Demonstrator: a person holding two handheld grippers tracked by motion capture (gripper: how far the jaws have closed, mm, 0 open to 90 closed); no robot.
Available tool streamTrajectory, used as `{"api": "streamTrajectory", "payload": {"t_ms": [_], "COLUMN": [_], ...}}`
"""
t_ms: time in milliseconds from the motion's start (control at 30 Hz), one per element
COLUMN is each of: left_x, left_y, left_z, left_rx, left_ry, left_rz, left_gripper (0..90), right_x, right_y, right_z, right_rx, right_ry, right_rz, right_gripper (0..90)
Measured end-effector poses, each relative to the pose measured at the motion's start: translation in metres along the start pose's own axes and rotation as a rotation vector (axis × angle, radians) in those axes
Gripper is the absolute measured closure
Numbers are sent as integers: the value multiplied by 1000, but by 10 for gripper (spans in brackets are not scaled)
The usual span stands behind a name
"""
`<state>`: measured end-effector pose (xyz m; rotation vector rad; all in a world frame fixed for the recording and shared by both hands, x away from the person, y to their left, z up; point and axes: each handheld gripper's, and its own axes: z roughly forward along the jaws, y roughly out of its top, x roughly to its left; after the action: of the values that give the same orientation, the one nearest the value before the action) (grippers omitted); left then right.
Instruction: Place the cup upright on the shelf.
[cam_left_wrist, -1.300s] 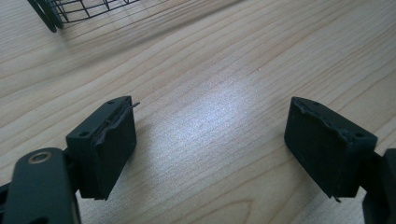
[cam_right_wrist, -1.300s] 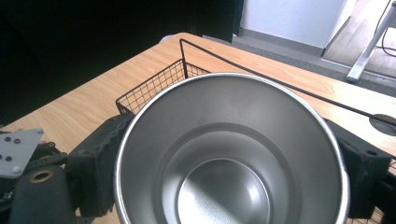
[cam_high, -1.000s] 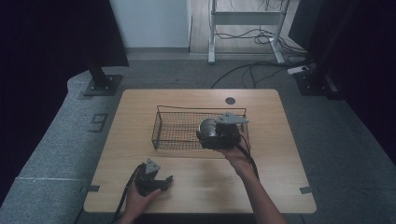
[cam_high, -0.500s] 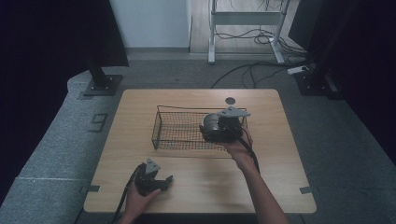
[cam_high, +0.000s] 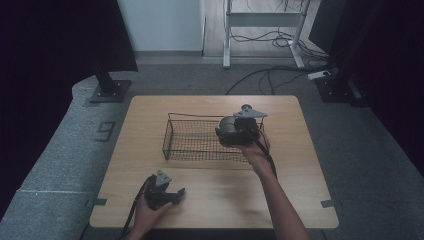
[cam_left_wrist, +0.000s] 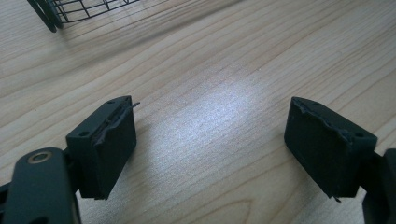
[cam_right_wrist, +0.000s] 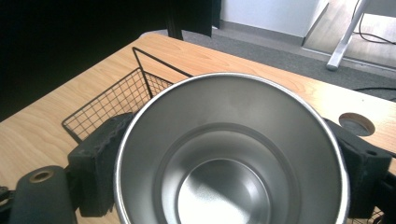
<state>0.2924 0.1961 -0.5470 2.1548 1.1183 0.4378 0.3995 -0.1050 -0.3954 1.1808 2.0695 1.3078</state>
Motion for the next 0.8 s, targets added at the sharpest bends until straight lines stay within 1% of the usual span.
{"api": "streamTrajectory", "payload": {"t_ms": [167, 300, 600, 800], "left_x": [0, 0, 0, 0], "left_y": [0, 0, 0, 0], "left_z": [0, 0, 0, 0], "left_rx": [0, 0, -1, -2], "left_ry": [-1, 0, -1, 0], "left_rz": [0, 0, -1, -1], "left_gripper": [167, 167, 167, 167], "right_x": [-5, -11, -18, -19], "right_y": [2, 3, 4, 8], "right_z": [7, 13, 26, 37], "right_rx": [6, 12, 32, 53], "right_ry": [-6, -15, -37, -43], "right_rz": [7, 23, 41, 37], "right_gripper": [138, 138, 138, 137]}}
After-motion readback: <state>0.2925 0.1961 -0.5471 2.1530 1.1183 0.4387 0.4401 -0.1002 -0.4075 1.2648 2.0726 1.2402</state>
